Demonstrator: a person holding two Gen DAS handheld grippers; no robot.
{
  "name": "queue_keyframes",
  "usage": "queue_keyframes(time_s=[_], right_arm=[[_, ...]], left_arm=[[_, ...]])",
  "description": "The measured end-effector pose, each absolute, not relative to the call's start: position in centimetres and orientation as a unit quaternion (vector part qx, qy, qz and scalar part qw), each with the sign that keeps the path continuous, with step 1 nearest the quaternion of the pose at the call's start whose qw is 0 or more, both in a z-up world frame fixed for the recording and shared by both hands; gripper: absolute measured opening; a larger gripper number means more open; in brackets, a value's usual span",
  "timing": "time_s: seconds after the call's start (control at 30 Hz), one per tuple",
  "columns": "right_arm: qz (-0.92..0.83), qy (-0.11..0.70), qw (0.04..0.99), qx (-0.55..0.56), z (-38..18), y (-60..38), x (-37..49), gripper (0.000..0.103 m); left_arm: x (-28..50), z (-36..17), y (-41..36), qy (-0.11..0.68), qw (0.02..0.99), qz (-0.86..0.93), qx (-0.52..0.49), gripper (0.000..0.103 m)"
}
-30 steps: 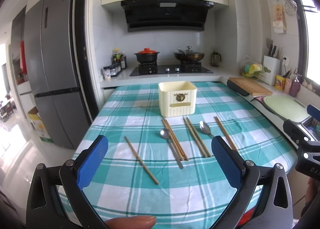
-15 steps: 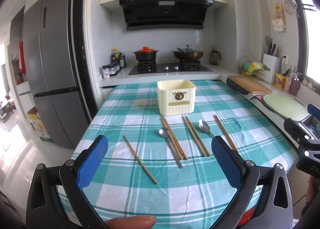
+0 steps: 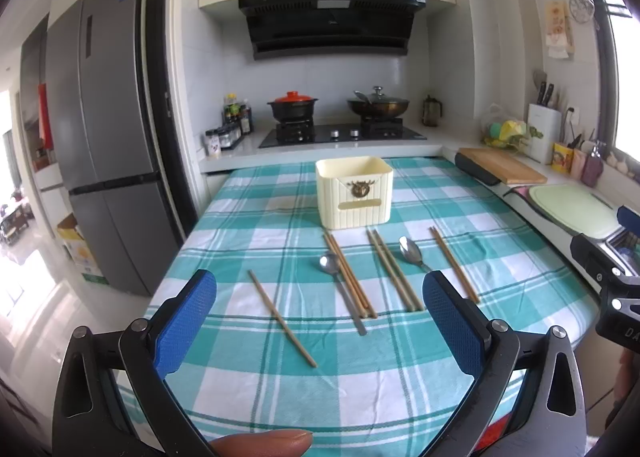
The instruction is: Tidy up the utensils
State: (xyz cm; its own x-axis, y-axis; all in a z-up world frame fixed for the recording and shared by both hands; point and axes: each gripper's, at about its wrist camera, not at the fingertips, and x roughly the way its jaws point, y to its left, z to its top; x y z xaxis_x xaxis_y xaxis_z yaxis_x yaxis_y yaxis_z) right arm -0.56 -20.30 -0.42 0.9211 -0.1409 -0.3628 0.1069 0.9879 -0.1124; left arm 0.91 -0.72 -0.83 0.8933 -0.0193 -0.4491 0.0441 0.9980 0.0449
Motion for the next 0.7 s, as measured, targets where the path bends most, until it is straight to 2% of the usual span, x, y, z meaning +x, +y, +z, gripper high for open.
queue_keyframes(time_s=[0.7], right_arm=[[-0.069,0.193,0.978,-0.042,-0.44,-20.67,-0.48,0.103]], left_arm=[[1.01,-1.19,-1.09,0.233,0.972,-0.017,0.030,0.103]])
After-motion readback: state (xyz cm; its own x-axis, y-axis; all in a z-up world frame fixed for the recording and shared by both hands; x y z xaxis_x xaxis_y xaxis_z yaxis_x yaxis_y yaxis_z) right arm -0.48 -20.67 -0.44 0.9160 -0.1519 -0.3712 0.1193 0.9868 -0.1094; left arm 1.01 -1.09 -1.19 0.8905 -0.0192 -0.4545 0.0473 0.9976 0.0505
